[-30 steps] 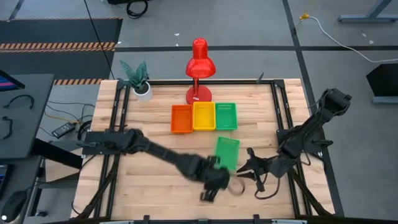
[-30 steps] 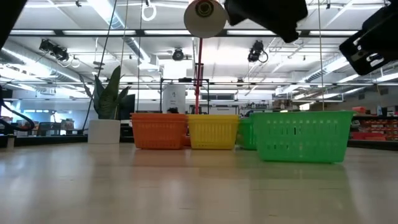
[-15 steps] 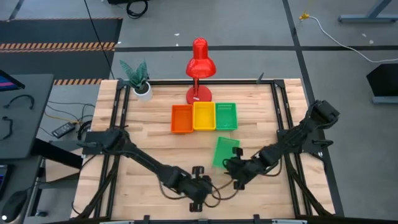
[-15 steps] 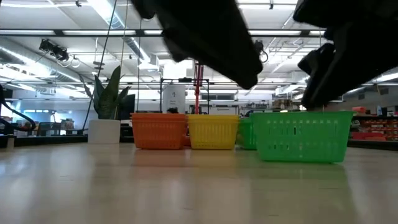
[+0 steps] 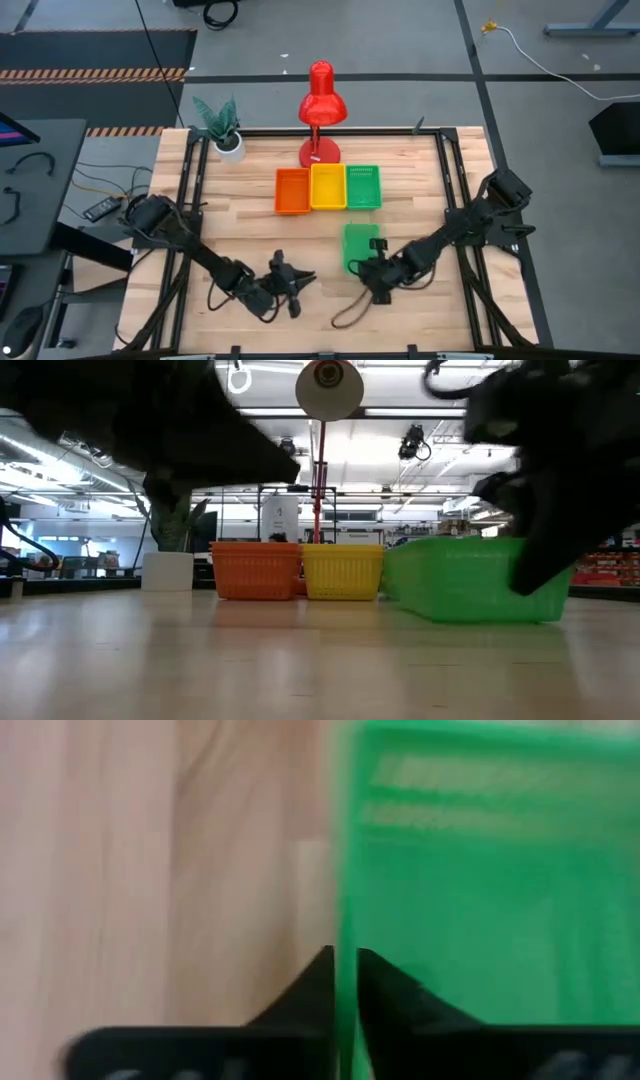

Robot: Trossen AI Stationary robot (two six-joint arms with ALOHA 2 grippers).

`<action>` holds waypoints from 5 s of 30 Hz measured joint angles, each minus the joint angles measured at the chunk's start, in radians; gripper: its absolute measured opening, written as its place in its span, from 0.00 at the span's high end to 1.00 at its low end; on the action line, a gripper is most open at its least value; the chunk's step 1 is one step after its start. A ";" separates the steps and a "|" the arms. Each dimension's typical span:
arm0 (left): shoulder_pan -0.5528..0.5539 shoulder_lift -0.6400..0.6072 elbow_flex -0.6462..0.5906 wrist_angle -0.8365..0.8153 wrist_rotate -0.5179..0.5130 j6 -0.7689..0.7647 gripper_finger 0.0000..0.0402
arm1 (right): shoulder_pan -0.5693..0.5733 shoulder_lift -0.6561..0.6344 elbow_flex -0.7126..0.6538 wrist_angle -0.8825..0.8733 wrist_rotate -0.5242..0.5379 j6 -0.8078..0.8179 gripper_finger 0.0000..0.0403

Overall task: Stack baskets by color
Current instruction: Stack the left green bin on top of the right green bin, then adjust the stacked bins

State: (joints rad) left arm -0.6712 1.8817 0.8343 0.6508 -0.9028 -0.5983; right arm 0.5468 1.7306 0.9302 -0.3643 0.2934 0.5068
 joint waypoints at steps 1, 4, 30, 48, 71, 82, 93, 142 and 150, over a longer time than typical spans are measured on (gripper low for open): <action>0.003 0.003 -0.020 0.006 -0.003 -0.021 0.87 | 0.020 -0.003 0.000 -0.015 0.017 -0.010 0.92; 0.007 0.003 -0.052 0.021 -0.008 -0.083 0.87 | 0.097 -0.016 -0.005 -0.026 0.135 -0.037 0.97; 0.075 0.003 -0.042 0.031 -0.013 -0.022 0.87 | -0.432 -0.249 -0.070 -0.127 0.267 -0.690 0.99; 0.072 0.003 -0.042 0.033 -0.013 -0.027 0.87 | -0.575 -0.285 -0.070 -0.174 -0.027 -0.660 0.90; 0.023 -0.161 -0.042 -0.133 -0.240 -0.099 0.97 | -0.467 -0.744 -0.401 -0.227 0.190 -0.116 0.73; 0.452 -0.535 -0.043 -1.107 0.060 -0.573 0.99 | -0.690 -0.739 -0.620 0.098 0.098 0.040 0.90; 0.630 -0.352 -0.043 -1.128 0.328 -0.570 0.99 | -0.787 -0.604 -0.647 0.344 -0.010 -0.039 0.97; 0.592 -0.404 -0.152 -0.942 0.251 -0.511 0.98 | -0.798 -0.584 -0.646 0.340 -0.034 -0.144 0.98; 0.588 -0.404 -0.076 -1.068 0.191 -0.464 0.99 | -0.798 -0.584 -0.646 0.326 -0.035 -0.144 0.98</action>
State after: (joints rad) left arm -0.0830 1.4773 0.7581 -0.4176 -0.7114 -1.0620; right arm -0.2512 1.1461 0.2844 -0.0378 0.2588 0.3624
